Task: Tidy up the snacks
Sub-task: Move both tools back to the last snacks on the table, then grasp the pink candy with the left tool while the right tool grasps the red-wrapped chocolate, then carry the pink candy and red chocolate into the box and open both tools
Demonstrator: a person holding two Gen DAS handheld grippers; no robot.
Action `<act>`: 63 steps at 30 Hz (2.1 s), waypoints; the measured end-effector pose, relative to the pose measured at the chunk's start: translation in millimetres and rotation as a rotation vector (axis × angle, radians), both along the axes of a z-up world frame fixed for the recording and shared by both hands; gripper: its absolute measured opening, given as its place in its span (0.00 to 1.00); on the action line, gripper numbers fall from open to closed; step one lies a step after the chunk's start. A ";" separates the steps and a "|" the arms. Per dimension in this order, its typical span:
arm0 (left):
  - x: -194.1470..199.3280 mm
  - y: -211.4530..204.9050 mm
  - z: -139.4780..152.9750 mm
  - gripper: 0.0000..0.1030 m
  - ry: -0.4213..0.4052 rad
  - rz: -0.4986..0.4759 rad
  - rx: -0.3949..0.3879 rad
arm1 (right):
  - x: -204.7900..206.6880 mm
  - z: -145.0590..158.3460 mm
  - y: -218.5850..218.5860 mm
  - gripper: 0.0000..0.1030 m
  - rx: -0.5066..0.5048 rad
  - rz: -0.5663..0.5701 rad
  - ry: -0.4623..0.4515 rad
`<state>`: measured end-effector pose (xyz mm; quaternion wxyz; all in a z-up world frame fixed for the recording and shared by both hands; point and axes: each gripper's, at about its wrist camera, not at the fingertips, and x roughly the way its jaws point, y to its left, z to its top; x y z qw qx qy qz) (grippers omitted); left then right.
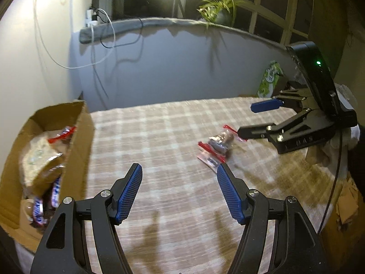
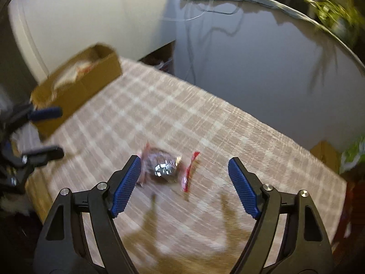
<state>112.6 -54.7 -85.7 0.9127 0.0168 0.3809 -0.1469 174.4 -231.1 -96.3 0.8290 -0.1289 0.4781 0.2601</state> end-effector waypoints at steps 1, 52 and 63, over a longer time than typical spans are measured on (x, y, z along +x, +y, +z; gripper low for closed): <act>1.5 -2.3 -2.4 0.64 0.008 -0.001 -0.001 | -1.8 -3.6 1.7 0.78 -0.023 0.044 0.002; 50.3 -94.0 -57.9 0.17 0.106 -0.041 0.120 | 18.3 -53.1 -30.8 0.42 0.012 -0.032 0.059; 32.8 -64.3 -30.5 0.17 0.059 -0.006 0.045 | 2.1 -23.5 -35.0 0.41 0.097 -0.064 0.021</act>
